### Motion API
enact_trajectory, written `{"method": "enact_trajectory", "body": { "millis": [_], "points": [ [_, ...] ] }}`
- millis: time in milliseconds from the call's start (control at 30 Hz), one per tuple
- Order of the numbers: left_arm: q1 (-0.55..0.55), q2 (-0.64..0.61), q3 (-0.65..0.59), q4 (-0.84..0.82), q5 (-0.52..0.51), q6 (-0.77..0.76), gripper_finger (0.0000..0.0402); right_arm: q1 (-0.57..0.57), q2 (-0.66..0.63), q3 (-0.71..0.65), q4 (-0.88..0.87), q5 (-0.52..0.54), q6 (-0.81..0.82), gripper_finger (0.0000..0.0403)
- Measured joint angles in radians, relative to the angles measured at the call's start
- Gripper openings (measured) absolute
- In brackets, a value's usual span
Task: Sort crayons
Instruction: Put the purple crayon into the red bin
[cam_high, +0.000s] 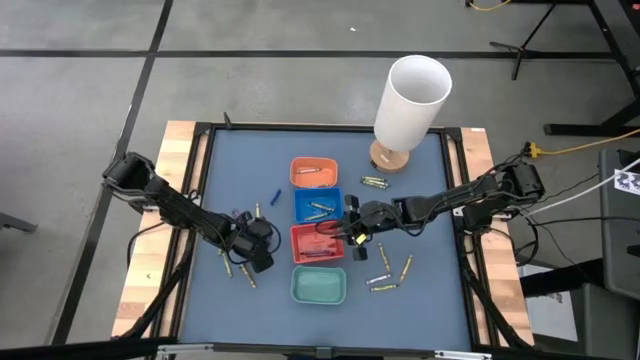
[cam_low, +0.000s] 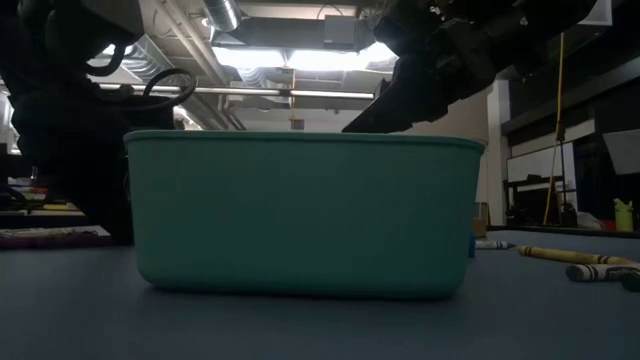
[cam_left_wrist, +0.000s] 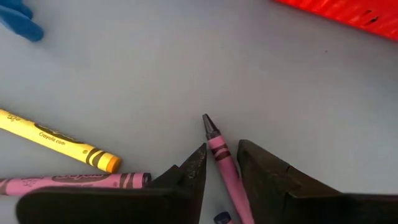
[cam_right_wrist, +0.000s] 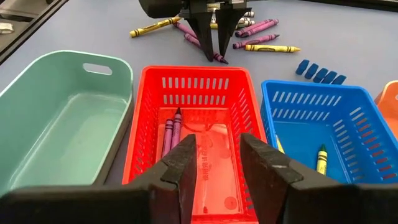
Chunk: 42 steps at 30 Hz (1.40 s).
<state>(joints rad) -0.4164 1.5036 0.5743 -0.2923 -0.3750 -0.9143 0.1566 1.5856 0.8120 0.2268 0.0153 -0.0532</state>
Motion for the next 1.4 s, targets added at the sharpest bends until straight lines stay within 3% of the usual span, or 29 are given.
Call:
{"method": "enact_trajectory", "body": {
  "millis": [200,433,1067,1400],
  "points": [
    [0.000,0.001,-0.001,0.004,0.000,0.000,0.0047,0.000,-0.019,0.001,-0.025,0.000,0.000,0.0122],
    [0.000,0.001,-0.002,0.020,-0.004,0.000,0.0006,0.000,-0.110,0.001,-0.175,0.000,0.000,0.0122],
    [0.002,-0.054,-0.003,0.020,-0.003,0.008,0.0006,0.000,-0.343,0.001,-0.615,0.000,0.008,0.0122],
    [0.003,-0.138,-0.002,0.031,-0.009,0.010,0.0006,0.000,-0.359,0.001,-0.808,-0.007,0.167,0.0122]
  ]
}}
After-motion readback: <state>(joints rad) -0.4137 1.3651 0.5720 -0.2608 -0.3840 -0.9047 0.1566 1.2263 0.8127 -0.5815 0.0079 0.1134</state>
